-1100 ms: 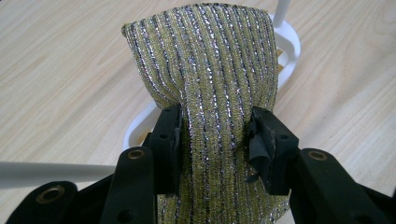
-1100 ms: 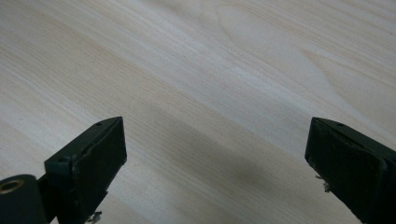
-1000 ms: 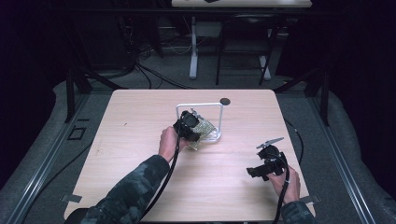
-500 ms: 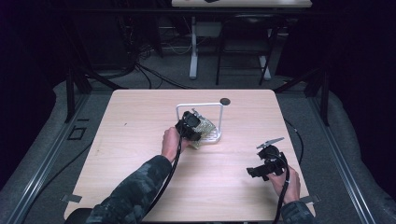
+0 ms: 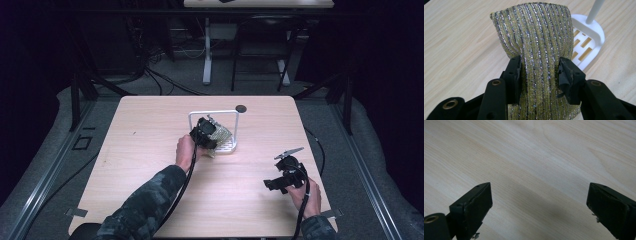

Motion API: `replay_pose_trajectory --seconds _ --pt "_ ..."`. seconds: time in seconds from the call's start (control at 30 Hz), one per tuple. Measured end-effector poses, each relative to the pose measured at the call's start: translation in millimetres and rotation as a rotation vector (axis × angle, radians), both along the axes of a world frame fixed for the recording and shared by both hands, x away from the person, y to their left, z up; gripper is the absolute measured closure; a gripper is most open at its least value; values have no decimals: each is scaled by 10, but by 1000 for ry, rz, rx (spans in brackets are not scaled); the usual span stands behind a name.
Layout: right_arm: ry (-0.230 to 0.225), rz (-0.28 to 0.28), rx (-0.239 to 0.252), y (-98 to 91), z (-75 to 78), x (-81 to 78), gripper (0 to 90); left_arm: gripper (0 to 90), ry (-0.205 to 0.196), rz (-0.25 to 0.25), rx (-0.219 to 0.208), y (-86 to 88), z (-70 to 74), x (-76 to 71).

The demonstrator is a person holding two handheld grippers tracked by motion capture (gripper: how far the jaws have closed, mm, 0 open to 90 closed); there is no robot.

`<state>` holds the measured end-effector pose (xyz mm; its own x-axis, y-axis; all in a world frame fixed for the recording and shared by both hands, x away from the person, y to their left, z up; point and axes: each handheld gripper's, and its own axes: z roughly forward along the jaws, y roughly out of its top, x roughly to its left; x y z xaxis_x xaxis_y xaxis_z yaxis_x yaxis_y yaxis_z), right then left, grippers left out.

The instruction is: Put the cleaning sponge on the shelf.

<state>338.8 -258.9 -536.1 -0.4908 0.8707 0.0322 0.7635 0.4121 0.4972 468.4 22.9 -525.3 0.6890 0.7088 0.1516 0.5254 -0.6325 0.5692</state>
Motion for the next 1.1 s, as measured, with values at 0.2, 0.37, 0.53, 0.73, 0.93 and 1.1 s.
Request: replay_pose_trajectory --seconds 0.2,0.37,0.53,0.73,0.93,1.1 --pt "-3 1 2 1 2 -3 62 521 -17 2 14 -29 -24 -5" --pt "-5 9 -1 6 11 -6 63 455 -20 8 38 -47 -30 -10" --pt "-12 15 6 17 14 -11 68 413 -20 13 51 -73 -27 -20" --pt "-16 20 10 21 16 -13 68 330 -27 8 50 -81 -2 -30" --pt "-21 21 11 23 30 -21 71 284 -44 -14 18 -77 100 -91" --pt "-16 21 14 25 29 -21 71 259 -47 -41 2 -71 204 -176"
